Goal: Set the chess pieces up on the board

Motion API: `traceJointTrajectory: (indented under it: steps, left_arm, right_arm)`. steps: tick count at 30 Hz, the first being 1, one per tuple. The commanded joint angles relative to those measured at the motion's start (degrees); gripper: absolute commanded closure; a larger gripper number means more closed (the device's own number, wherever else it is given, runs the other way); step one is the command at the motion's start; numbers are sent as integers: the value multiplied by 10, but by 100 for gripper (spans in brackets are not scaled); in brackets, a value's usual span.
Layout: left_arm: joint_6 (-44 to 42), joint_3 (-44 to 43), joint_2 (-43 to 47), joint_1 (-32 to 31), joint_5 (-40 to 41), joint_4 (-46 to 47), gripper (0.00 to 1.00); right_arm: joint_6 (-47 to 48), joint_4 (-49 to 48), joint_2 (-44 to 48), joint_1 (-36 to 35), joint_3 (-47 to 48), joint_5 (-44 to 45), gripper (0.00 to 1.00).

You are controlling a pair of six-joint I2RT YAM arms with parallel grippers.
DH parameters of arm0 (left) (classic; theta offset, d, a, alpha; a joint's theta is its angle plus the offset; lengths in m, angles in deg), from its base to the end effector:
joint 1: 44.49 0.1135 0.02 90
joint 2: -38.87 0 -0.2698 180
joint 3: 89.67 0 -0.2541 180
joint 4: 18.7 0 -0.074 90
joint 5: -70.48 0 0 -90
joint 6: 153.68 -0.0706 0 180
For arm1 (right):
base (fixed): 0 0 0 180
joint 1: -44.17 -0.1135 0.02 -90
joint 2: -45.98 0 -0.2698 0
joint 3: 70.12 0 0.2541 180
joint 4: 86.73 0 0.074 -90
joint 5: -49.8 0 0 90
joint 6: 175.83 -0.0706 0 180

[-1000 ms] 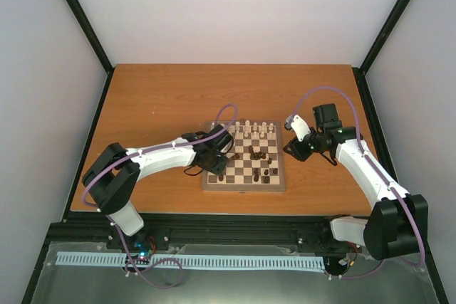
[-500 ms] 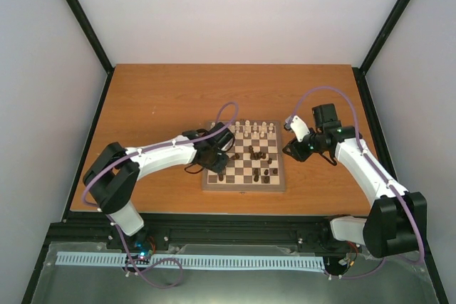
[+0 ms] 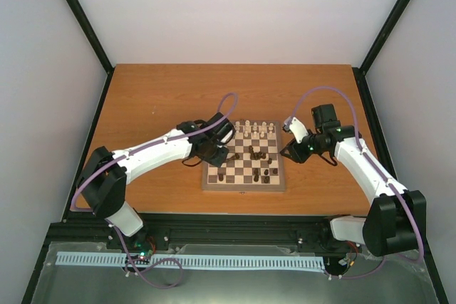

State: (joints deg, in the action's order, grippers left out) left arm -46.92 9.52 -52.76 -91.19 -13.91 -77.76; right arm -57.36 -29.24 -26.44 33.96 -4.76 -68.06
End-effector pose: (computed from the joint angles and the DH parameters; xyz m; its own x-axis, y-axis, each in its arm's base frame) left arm 0.2292 -0.2332 0.2000 -0.8188 0.4505 -0.3558 0.4857 0.8740 -0.0113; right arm 0.2395 0.0767 0.2163 -0.6123 -0.5385 -0.5789 -0.7351 0.6573 0.1661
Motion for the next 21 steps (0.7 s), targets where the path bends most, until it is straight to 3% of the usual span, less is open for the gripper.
traceJointTrajectory:
  steps: [1,5,8,10,14,21]
  left_arm:
    - [-29,-53,18,3,-41,-53,91]
    - [-45,-113,16,3,-106,-104,90]
    - [-64,-154,-1,11,-178,-145,89]
    - [-68,-168,-11,20,-247,-158,89]
    - [-63,-182,-27,30,-347,-165,89]
    - [-58,-172,-12,30,-429,-164,86]
  right_arm:
    - [41,35,-1,3,28,-73,63]
    - [136,99,4,1,68,-169,62]
    - [192,105,14,-30,91,-184,61]
    - [216,82,21,-105,92,-153,61]
    - [211,12,19,-220,91,-9,61]
    - [213,-49,22,-287,96,36,60]
